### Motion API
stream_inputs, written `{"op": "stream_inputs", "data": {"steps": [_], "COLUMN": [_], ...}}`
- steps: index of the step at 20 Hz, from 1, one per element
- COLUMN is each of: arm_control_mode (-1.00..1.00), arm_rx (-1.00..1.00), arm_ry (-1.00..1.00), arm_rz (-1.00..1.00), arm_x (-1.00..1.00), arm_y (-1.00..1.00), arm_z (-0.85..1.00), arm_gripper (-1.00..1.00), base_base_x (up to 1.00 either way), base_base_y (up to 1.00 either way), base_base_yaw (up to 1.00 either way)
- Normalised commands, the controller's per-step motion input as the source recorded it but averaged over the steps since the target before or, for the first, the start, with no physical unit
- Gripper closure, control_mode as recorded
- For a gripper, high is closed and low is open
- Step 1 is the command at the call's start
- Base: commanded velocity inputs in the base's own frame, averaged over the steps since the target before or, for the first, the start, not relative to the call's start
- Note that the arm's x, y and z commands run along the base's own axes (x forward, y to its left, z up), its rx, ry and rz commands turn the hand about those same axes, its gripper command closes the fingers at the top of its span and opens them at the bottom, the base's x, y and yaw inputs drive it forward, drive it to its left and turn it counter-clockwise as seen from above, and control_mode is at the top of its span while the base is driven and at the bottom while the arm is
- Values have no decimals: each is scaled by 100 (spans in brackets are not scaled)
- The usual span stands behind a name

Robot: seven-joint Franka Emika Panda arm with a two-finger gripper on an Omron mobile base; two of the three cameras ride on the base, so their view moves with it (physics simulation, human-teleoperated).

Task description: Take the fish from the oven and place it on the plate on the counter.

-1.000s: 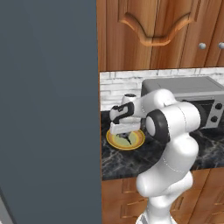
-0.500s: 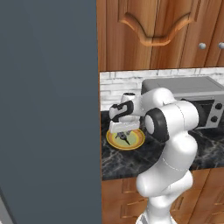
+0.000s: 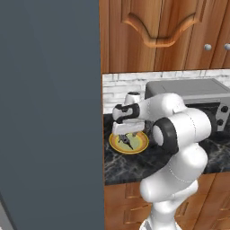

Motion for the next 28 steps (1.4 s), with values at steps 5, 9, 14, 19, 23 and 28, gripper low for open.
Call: {"op": "stream_inputs", "data": {"steps": [5,9,14,19,23,28], "arm_control_mode": [-100,-100,-100,-100,-100,-100], "arm_rx": [0,0,0,0,0,0], "arm_ry": [-23,-15,-3,-9,-16,-20], "arm_rz": [0,0,0,0,3,5], "arm_x": [-97,-72,-50,-43,-47,-46], "arm_y": [-5,-16,-8,-7,-4,-1], "arm_z": [56,69,100,100,100,95], "arm_gripper": [-100,-100,-100,-100,-100,-100], "base_base_x": [0,0,0,0,0,0], "base_base_y": [0,0,0,0,0,0], "base_base_yaw": [0,0,0,0,0,0]}}
